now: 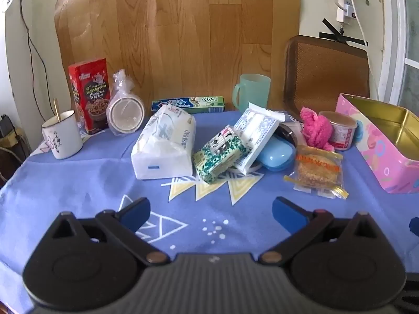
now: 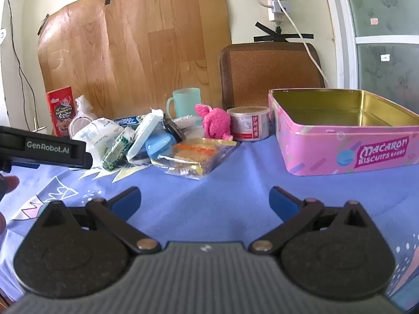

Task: Organize soft objects
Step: 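Move the left tool toward the wrapped round biscuit packet, then close the left tool on the biscuit packet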

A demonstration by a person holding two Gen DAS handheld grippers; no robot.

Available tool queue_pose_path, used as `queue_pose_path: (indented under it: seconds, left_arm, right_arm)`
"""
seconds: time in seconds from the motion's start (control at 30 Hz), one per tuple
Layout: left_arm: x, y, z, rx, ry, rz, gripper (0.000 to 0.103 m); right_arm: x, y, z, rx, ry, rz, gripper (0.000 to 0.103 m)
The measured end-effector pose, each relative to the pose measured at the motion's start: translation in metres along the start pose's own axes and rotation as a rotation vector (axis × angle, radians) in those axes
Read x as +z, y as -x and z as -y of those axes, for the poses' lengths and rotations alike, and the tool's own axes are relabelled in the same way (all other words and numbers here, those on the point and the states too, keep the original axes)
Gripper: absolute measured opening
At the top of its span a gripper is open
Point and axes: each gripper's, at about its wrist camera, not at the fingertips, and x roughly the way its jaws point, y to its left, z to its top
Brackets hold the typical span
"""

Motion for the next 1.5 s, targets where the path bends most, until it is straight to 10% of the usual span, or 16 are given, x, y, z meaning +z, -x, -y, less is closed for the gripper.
queue_pose_path:
  seconds: [0.3,0.43,0.53,0.77,1.1,1.27,1.5]
  left_arm:
    - [-0.014,-0.009,-0.021,-0.104,0.087,0.028,0.102]
    - [-0.016,-0.019,-0.041,-0.206,0.231,0.025,0.094]
    - [-0.011,-0.028,-0.035,-0.196,0.174,-0.008,0.084]
    - [-0.016,-0.032,-0.034,-0.164,0.113,0.013,0.095]
    - [-0.015,-0.034,-0.053,-0.144,0.118,-0.013,0.095]
    - [-0.015,-0.030,-0.056,-0.145,0.137,-0.011,0.096]
    - [-0.010,-0.035,-0.047,-0.189,0.117,-0.027,0.096]
  right_arm:
    - [0.001,-0.001,-0.003,0.052,0.024,-0.023,0.102]
    - [-0.003,-0.006,-0.005,0.064,0.056,-0.044,0.085]
    - [-0.004,-0.005,-0.004,0.062,0.073,-0.046,0.076]
    - [0.004,-0.020,0.000,0.082,0.101,-0.071,0.058]
    - [0.051,-0.090,0.000,0.144,0.208,-0.157,0.056]
    - [0.052,-0.099,0.001,0.190,0.242,-0.175,0.013]
    - [0.033,-0.062,-0.002,0.255,0.242,-0.193,0.002]
